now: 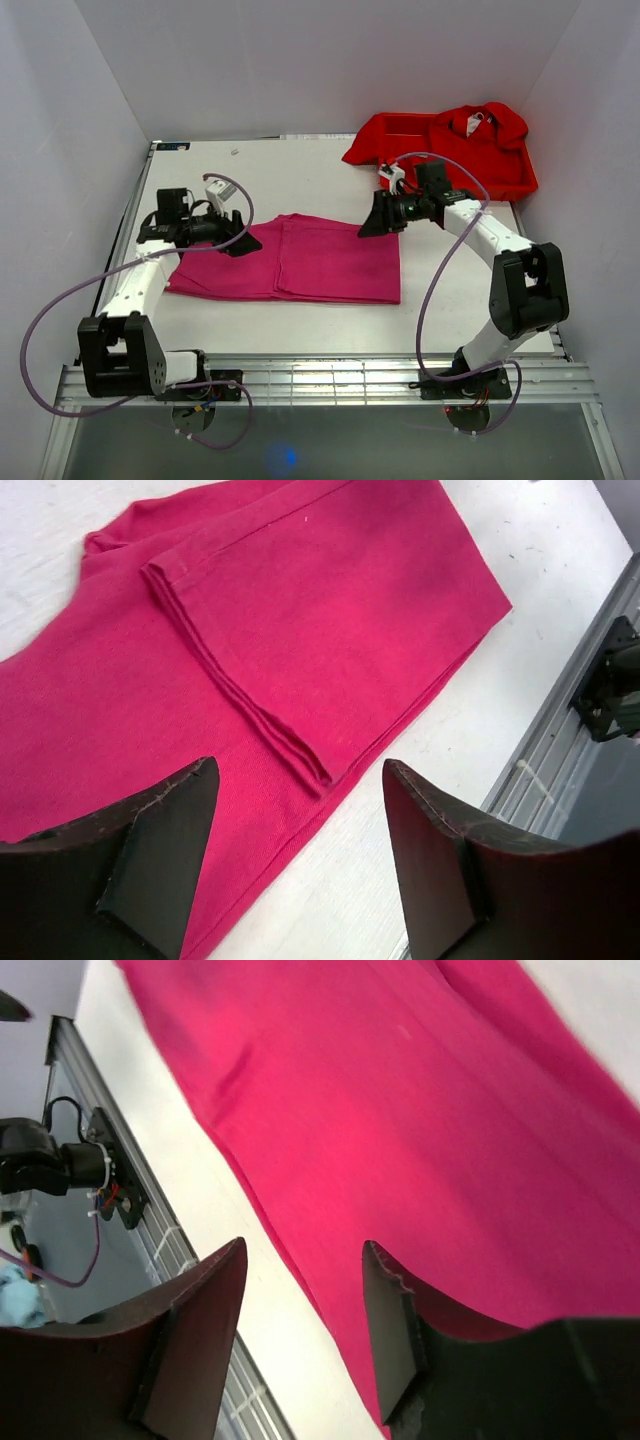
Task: Fold and stack the trousers
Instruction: Fold the trousers
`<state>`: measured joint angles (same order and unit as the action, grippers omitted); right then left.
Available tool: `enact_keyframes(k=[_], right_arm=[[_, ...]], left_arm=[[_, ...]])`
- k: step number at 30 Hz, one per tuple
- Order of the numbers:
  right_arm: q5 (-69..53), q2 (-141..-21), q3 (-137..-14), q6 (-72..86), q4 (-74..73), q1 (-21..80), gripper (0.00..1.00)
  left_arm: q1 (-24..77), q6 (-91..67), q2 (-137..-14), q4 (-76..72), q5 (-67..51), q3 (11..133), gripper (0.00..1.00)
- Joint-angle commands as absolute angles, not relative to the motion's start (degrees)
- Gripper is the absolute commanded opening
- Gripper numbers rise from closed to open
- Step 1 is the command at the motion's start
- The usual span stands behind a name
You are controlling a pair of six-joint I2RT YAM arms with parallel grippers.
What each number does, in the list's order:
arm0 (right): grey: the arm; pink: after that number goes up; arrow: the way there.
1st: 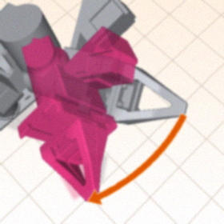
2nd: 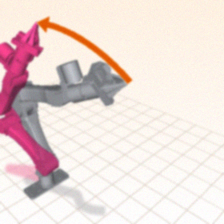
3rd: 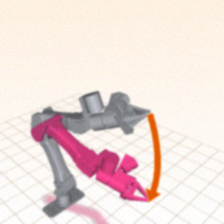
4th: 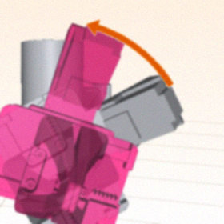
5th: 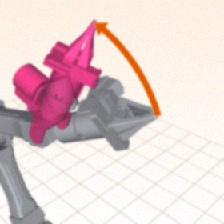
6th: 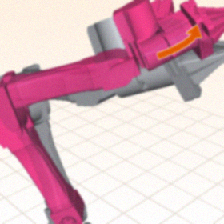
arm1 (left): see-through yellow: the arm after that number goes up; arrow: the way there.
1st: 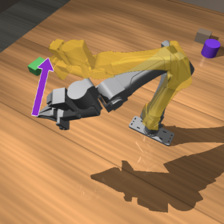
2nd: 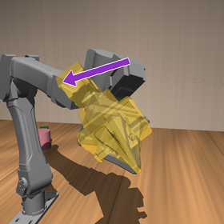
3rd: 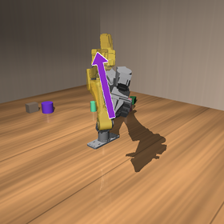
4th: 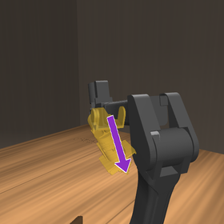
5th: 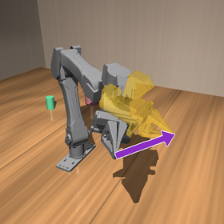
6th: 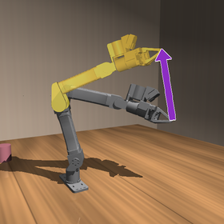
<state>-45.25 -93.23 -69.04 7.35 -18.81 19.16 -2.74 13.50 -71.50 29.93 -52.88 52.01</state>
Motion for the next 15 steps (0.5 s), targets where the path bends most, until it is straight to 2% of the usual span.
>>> enact_keyframes(k=[1,6,9,15], right_arm=[[-46.58,-91.58,-63.82,-1.65,-25.84,14.52,0.55],[-55.27,-95.43,-61.97,-4.65,-28.47,12.39,0.52],[-62.82,-98.42,-58.47,-3.69,-28.13,12.39,0.52],[-65.92,-102.30,-51.61,-2.99,-25.76,12.66,0.52]], left_arm=[[2.53,2.83,-76.70,20.58,-52.55,51.85,0.75],[10.18,-4.29,-84.19,11.80,-58.79,51.42,0.62],[12.64,-12.02,-88.58,4.43,-62.31,48.79,0.61],[13.89,-23.01,-97.53,-6.32,-63.37,42.90,0.58]])
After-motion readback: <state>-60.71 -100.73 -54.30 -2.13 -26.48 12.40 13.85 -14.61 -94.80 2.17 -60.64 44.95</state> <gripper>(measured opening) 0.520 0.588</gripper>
